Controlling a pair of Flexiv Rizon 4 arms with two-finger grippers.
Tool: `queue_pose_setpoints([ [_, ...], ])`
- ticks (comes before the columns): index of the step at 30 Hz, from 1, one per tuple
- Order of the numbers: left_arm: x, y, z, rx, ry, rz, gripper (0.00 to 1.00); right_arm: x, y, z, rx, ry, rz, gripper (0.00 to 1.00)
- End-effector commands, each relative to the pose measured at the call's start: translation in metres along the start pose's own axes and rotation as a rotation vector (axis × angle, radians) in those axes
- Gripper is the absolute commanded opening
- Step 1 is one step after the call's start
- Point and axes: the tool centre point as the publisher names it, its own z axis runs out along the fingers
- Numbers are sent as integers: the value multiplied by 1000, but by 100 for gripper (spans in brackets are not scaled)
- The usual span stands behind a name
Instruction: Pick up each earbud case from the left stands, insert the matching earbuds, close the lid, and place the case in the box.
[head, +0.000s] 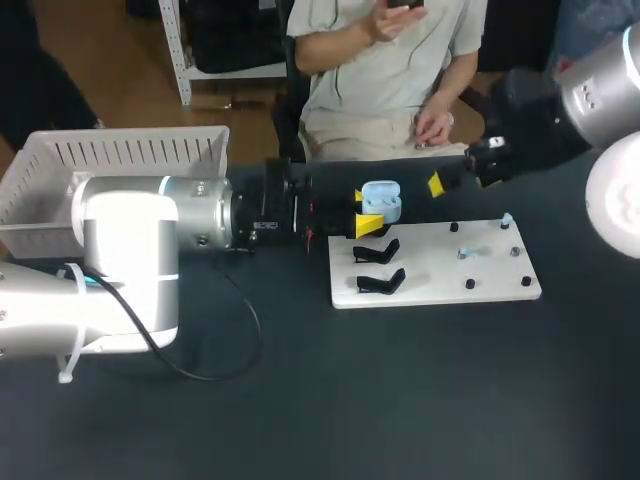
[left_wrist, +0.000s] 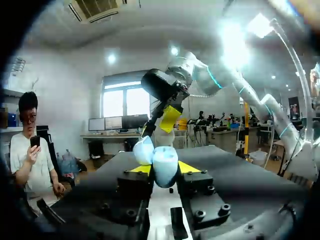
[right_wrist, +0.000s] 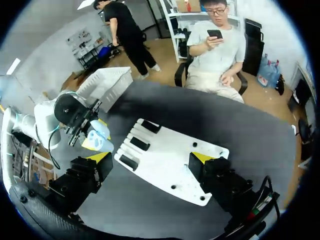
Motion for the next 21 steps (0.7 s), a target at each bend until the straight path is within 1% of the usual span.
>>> queue_pose_setpoints([
  [1,0,-2,0,-9,-2,4,0,5,-12,-10,272,122,-23,100],
  [4,0,-2,0,-9,-2,4,0,10,-31,-7,295,178,26,100],
  [6,0,-2,0,-9,-2,4,0,15,-44,-4,328,227,47,100],
  [8,0,-2,0,-9,-2,4,0,18,-51,-1,353,266,62,100],
  [11,0,-2,0,-9,-2,4,0,21,-62,2,412,299,54,100],
  [14,0,-2,0,-9,-2,4,0,23,-73,5,454,317,51,100],
  [21,0,-2,0,-9,-2,4,0,26,-86,20,452,380,120,100],
])
